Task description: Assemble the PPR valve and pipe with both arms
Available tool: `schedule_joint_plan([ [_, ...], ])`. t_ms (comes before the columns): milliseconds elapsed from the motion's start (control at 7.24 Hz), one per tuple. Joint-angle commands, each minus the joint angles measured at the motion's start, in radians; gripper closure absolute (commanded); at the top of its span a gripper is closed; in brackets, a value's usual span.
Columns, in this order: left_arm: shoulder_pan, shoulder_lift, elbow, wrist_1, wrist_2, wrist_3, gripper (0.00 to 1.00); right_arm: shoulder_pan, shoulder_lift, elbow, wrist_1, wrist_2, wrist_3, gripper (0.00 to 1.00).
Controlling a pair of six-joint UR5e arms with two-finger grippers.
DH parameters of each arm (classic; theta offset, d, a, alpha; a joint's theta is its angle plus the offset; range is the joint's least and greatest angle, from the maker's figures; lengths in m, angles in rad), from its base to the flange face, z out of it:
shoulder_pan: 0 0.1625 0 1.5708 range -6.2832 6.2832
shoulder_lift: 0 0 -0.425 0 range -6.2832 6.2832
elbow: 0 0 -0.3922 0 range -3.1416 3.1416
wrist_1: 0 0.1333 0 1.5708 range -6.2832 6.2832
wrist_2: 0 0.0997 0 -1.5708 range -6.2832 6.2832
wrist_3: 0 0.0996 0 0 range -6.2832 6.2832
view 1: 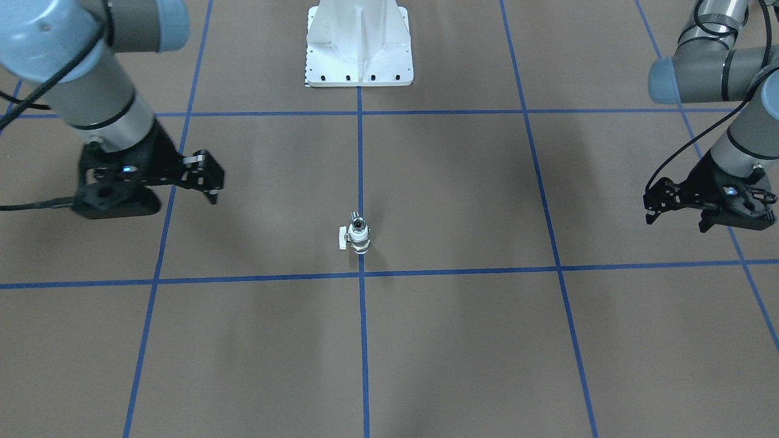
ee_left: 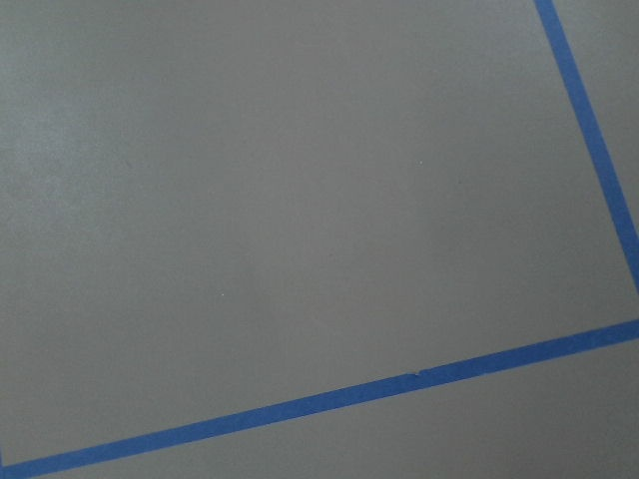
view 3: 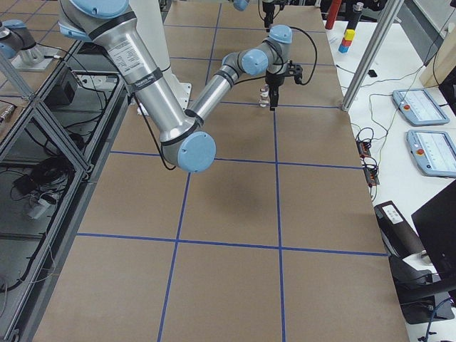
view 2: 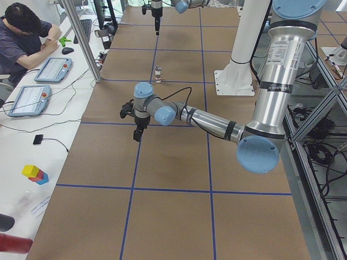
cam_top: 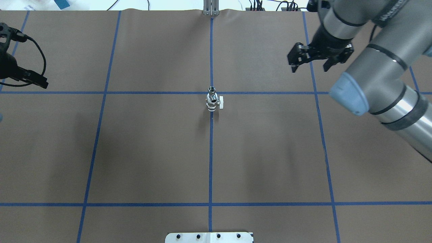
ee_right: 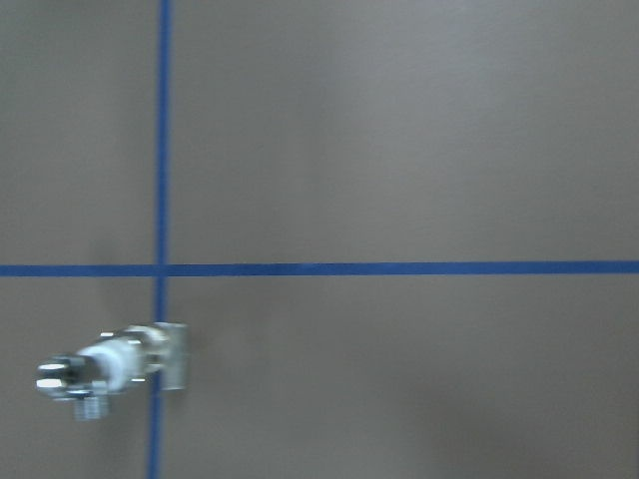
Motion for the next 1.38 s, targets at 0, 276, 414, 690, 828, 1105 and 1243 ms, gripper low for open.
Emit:
schedule_joint_plan([
  [0, -0.078, 0.106, -0.061, 0.001, -0.077, 0.108, 0.0, 0.204, -0.203, -0.029, 0.0, 0.037, -0.454, 0.0],
  [276, -0.213, 0.183, -0.05, 0.004, -0.134, 0.26, 0.0, 0.382, -0.29, -0.144, 0.009, 0.034, -0.725, 0.0],
  [414, -0.256, 0.214, -0.036, 0.006, -0.136, 0.35, 0.0, 0.381, -0.298, -0.17, 0.02, -0.006, -0.731, 0.0],
  [690, -0.299, 0.223, -0.027, 0.049, -0.138, 0.383, 0.0, 0.48, -0.396, -0.254, 0.151, -0.013, -0.728, 0.0],
  [828, -0.301, 0.225, -0.027, 0.068, -0.139, 0.383, 0.0, 0.507, -0.407, -0.36, 0.213, 0.06, -0.723, 0.0],
  [1105, -0.369, 0.223, -0.032, 0.156, -0.141, 0.385, 0.0, 0.533, -0.408, -0.43, 0.216, 0.179, -0.725, 0.0],
  [1243, -0.426, 0.219, -0.035, 0.202, -0.142, 0.415, 0.0, 0.536, -0.407, -0.431, 0.216, 0.178, -0.726, 0.0],
])
